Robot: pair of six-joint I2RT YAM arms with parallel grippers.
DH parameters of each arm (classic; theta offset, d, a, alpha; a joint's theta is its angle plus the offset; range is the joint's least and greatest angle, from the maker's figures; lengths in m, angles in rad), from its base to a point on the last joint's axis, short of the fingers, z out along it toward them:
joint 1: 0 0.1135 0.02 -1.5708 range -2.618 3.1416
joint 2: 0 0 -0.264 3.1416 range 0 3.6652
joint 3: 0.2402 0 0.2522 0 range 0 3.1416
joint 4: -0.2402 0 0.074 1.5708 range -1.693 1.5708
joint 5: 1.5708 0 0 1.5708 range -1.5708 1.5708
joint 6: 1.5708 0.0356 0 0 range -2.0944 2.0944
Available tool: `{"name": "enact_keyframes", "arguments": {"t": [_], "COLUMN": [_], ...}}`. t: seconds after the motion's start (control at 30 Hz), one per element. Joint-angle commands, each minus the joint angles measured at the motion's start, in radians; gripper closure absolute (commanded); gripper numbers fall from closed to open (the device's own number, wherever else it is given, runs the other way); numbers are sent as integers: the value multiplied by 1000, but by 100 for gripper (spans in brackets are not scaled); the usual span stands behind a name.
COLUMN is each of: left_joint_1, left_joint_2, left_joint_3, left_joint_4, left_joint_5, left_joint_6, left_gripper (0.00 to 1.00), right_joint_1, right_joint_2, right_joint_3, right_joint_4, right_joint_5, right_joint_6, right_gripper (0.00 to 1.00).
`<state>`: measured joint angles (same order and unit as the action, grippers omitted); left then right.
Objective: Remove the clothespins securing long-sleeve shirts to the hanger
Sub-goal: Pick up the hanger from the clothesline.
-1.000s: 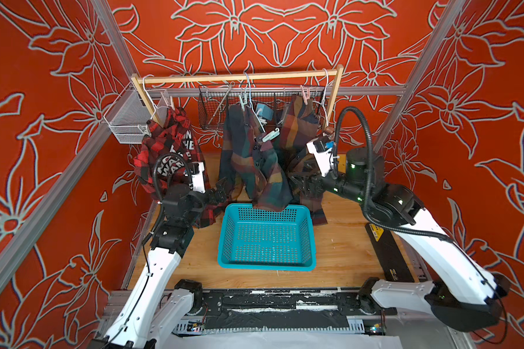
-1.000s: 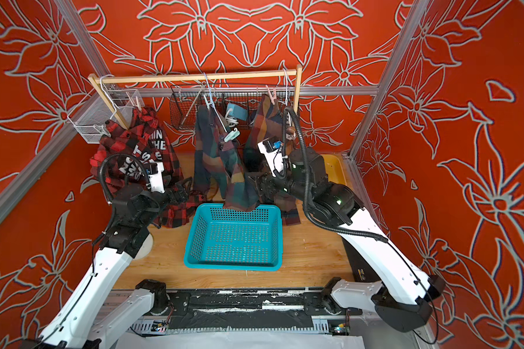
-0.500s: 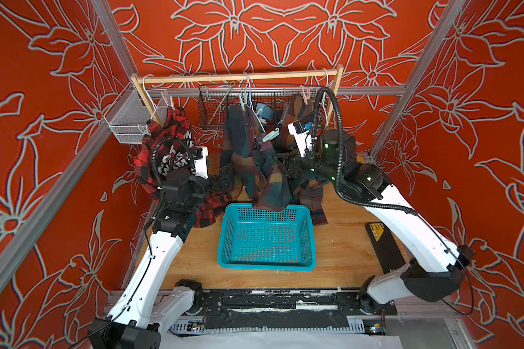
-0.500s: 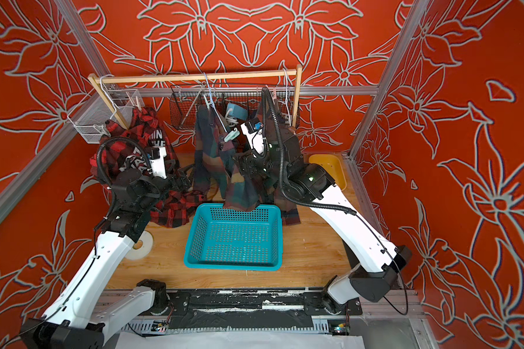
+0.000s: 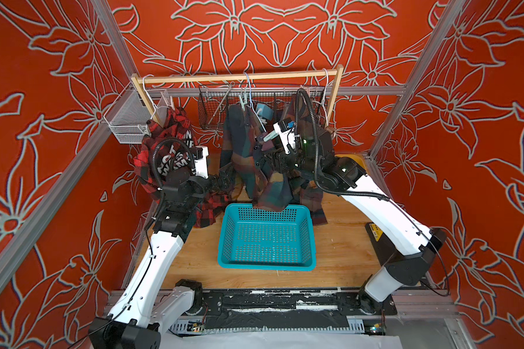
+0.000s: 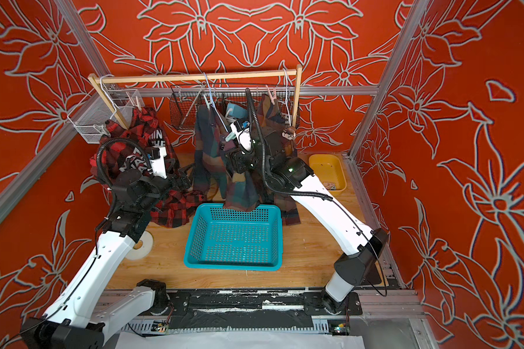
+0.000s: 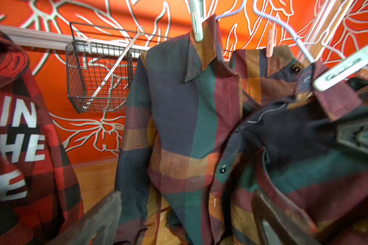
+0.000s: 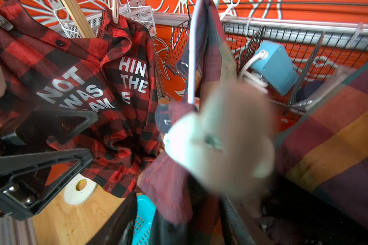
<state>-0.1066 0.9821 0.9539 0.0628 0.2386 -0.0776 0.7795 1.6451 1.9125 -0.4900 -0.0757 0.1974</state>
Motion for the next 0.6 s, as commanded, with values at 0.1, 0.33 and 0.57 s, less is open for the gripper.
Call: {"name": "enact_keyframes", "arguments": {"t": [0.1, 0.33, 0.57], "left_joint_1": [-3, -2, -3], "left_joint_2": [-2, 67, 144], "left_joint_3": [-38, -52, -33], "left_joint_4": [37, 77, 129], "left_joint_5": [-128, -152, -160], "left_joint_6": [29, 44, 41], "left_gripper": [7, 7, 7], "right_joint_1": [6, 6, 6], "right_joint_2": [16, 31, 59], "right_joint_3": [46, 75, 114], "right_joint_4": [34, 30, 42], "right_joint_5": [40, 80, 104], "right_joint_6": [0, 10, 24], "right_gripper": [68, 94, 100]}}
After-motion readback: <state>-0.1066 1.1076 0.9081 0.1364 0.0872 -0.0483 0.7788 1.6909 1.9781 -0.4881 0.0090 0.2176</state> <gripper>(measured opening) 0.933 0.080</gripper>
